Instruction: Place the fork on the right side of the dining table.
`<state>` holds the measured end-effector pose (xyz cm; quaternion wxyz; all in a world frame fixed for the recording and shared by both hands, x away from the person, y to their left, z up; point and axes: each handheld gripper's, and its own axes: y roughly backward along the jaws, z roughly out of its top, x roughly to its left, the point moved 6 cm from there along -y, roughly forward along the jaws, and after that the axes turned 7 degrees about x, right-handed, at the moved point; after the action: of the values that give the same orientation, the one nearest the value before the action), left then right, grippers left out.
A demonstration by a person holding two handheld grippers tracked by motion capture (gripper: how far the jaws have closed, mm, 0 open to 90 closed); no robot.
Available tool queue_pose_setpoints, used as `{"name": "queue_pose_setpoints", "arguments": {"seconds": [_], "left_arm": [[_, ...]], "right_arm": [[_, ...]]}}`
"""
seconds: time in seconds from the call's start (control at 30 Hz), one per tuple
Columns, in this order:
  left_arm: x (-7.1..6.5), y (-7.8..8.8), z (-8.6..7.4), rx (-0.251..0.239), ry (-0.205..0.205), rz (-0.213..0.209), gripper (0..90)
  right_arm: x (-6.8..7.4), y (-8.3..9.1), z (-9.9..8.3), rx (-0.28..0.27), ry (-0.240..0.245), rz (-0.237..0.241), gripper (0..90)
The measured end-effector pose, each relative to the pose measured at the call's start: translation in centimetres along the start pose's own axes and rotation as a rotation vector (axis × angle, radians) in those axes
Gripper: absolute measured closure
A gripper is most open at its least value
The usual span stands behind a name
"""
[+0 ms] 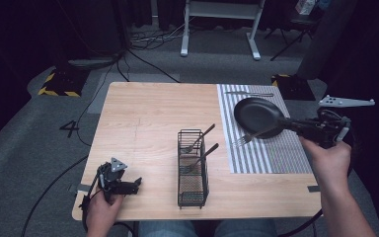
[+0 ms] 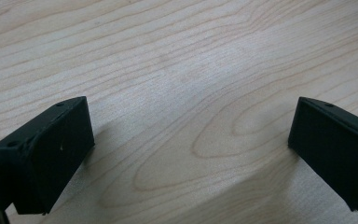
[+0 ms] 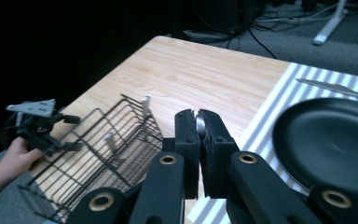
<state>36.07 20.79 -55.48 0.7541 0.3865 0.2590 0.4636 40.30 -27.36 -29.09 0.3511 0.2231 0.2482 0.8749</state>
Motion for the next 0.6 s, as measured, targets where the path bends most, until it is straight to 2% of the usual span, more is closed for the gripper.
{"name": "queue_pose_setpoints", "arguments": {"seconds": [0.03,0.2,0.47,0.6], "left_arm": [[0.0,0.0,0.0,0.0,0.0,0.0,0.2],[0.0,0.0,0.0,0.0,0.001,0.0,0.2],[0.0,0.0,0.0,0.0,0.0,0.0,0.2],[0.0,0.0,0.0,0.001,0.0,0.0,0.2]], "right_arm": [[0.0,0.0,0.0,0.0,0.0,0.0,86.9],[-1.9,-0.5,-0.4,0.003,-0.029,-0.042,86.9],[-5.6,-2.2,-1.6,0.035,-0.116,-0.08,86.9],[-6.5,-2.8,-2.2,0.036,-0.133,-0.089,86.9]]}}
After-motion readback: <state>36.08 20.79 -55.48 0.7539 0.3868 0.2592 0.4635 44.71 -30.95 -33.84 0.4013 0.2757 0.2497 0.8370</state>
